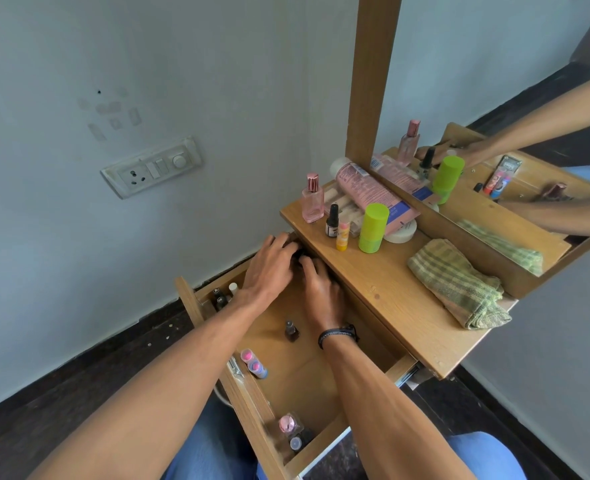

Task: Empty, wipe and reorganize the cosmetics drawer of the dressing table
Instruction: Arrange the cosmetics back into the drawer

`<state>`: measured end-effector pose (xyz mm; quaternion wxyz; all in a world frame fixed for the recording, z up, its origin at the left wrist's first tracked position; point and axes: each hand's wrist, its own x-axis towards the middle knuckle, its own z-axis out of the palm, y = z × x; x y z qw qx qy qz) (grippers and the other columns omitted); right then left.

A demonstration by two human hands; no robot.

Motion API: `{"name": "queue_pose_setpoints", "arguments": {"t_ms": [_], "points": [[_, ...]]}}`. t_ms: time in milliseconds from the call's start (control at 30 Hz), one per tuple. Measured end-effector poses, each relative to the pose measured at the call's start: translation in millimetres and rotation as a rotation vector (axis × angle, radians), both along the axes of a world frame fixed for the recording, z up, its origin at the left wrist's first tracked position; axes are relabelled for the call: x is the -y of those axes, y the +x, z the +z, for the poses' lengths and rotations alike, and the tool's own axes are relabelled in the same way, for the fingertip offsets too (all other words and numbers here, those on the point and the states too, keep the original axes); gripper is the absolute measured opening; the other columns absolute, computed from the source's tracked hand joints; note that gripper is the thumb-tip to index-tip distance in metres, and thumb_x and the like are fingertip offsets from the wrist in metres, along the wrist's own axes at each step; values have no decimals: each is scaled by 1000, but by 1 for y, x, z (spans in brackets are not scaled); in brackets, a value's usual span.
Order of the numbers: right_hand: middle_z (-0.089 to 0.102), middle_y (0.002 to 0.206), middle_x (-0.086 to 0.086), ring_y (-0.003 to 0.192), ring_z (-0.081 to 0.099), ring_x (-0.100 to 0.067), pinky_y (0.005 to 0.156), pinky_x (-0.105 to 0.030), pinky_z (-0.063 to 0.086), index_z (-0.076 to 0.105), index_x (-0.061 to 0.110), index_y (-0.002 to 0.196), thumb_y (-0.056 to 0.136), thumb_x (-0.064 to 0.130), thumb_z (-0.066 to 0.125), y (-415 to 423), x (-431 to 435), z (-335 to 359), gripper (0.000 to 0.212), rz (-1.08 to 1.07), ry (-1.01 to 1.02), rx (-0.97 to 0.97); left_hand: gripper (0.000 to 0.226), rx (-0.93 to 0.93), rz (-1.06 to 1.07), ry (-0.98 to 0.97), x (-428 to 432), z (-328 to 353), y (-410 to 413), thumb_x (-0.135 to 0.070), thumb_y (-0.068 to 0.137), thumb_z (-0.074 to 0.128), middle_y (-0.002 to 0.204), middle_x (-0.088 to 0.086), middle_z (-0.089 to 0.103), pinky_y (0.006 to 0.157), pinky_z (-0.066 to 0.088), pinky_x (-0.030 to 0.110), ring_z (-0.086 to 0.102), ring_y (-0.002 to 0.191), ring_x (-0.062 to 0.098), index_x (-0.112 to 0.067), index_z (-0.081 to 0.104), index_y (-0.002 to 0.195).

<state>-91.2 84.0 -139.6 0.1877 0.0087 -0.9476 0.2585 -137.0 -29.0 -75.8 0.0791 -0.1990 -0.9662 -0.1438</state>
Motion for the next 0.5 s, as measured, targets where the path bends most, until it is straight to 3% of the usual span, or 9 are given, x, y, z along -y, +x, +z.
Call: {"name": "queue_pose_setpoints", "arguments": {"t_ms": [167,500], "points": [[63,116,-7,98,65,-30,69,-40,59,55,20,138,92,5,63,-3,2,-5,50,-67,34,-3,34,2,-10,35,5,-4,-1,1,92,62,123,6,58,85,54,34,50,109,24,-8,67,124],[66,110,-11,86,68,-35,55,-40,58,55,13,145,86,-3,69,-5,0,-14,62,-30,36,-48,44,-29,-9,30,9,-10,3,16,85,59,120,8,59,83,55,35,52,106,24,-2,64,124]]}}
